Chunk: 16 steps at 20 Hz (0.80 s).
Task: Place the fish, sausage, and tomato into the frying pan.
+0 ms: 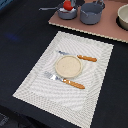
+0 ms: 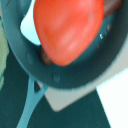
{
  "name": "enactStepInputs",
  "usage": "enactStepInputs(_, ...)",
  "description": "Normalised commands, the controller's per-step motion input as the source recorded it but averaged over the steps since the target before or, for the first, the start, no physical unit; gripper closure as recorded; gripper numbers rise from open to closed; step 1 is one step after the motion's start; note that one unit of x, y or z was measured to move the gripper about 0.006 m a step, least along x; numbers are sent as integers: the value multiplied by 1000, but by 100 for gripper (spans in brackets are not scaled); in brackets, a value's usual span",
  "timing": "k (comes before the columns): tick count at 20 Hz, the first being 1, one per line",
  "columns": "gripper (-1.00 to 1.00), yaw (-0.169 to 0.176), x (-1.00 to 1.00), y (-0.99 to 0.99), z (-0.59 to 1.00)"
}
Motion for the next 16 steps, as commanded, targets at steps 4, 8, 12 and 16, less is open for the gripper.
enactStepInputs(4,-100,-159,0,-468,732)
enactStepInputs(8,-100,-92,-69,-547,375)
enactStepInputs(12,-100,0,0,10,2)
enactStepInputs(16,-100,0,0,0,0)
